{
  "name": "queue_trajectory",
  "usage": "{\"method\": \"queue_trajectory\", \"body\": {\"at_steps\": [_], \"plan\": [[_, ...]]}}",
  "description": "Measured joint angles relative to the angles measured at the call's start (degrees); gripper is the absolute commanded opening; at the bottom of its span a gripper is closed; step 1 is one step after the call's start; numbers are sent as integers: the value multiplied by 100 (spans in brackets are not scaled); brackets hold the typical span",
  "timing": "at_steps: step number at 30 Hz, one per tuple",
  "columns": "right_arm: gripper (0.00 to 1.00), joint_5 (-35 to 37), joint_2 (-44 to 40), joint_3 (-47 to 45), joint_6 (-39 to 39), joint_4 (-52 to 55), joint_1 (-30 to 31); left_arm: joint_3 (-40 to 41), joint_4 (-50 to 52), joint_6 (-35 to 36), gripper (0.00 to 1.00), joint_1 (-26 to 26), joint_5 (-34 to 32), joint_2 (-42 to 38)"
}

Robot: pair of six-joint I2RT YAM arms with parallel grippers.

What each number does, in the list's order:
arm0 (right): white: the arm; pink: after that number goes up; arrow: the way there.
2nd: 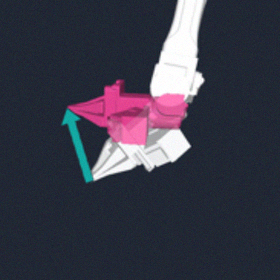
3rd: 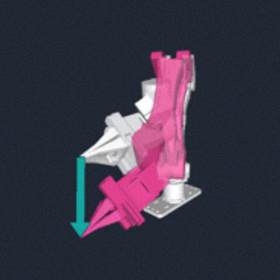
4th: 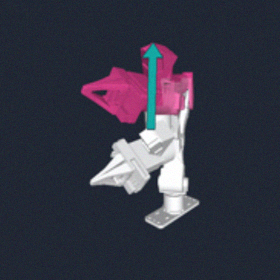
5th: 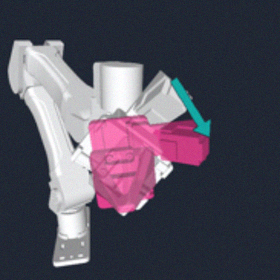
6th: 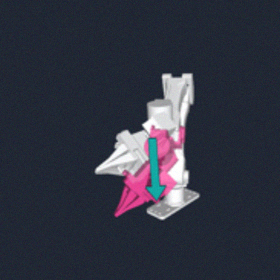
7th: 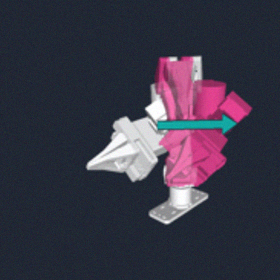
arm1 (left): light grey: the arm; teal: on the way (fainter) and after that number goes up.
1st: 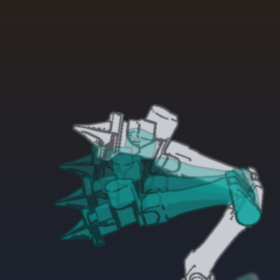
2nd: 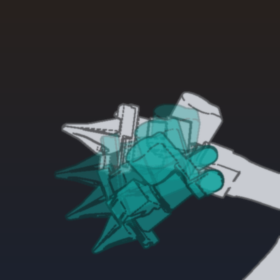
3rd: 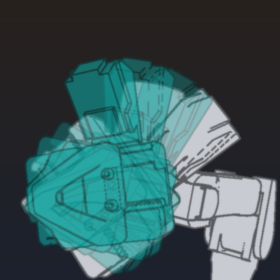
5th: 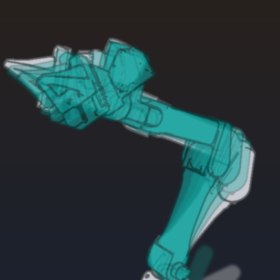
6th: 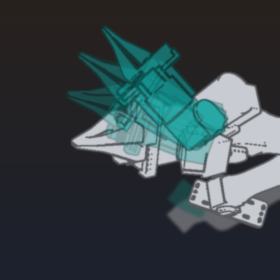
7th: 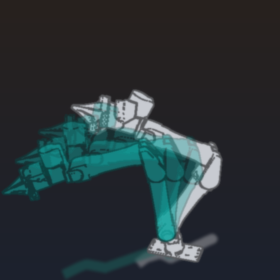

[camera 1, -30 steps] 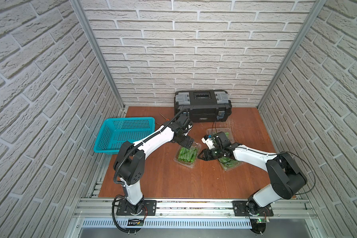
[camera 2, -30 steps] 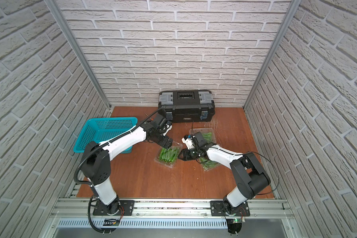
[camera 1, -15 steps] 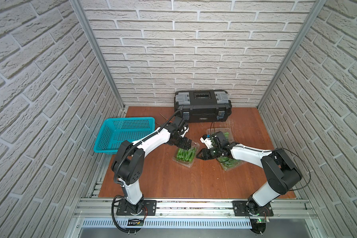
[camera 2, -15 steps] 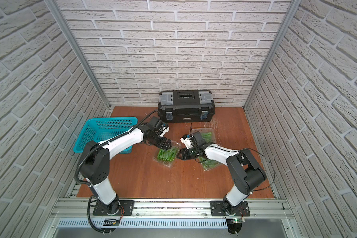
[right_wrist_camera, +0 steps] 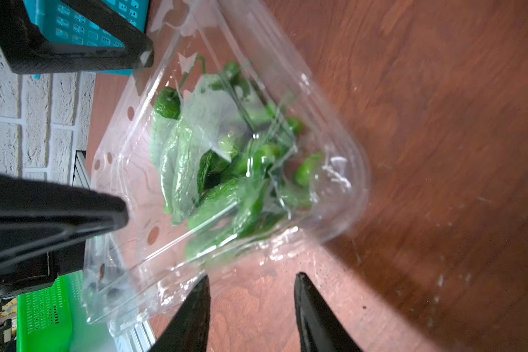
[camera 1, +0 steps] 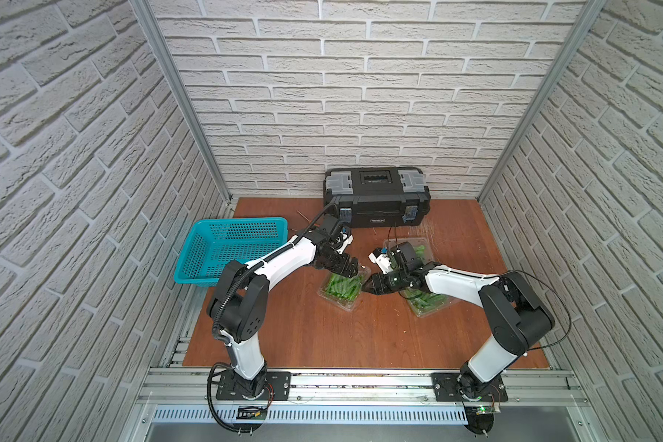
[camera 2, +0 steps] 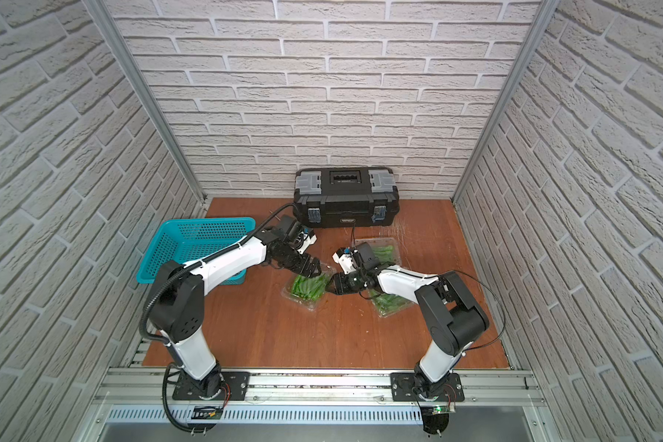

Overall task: Take small green peppers out of containers
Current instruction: Open the packing box at the center of the board.

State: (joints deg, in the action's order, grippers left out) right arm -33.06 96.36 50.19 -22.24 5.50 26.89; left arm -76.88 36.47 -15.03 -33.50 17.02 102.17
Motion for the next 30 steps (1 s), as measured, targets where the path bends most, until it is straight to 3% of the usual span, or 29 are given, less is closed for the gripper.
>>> {"method": "queue_trajectory", "body": {"at_steps": [7,13,16,24,30], "plan": [[41,-107,247,129,-4,-125,0,-125,63,90,98,-68,26,162],[11,-221,352,160,-151,-245,-2,-345,251,216,98,-118,-66,249],[3,-177,363,201,-190,-254,-9,-457,396,330,98,-136,-240,254],[3,50,374,271,-203,-138,-15,-643,599,750,98,-378,-896,258],[3,348,442,715,-238,518,-17,-643,682,1246,98,-780,-1617,201]]}}
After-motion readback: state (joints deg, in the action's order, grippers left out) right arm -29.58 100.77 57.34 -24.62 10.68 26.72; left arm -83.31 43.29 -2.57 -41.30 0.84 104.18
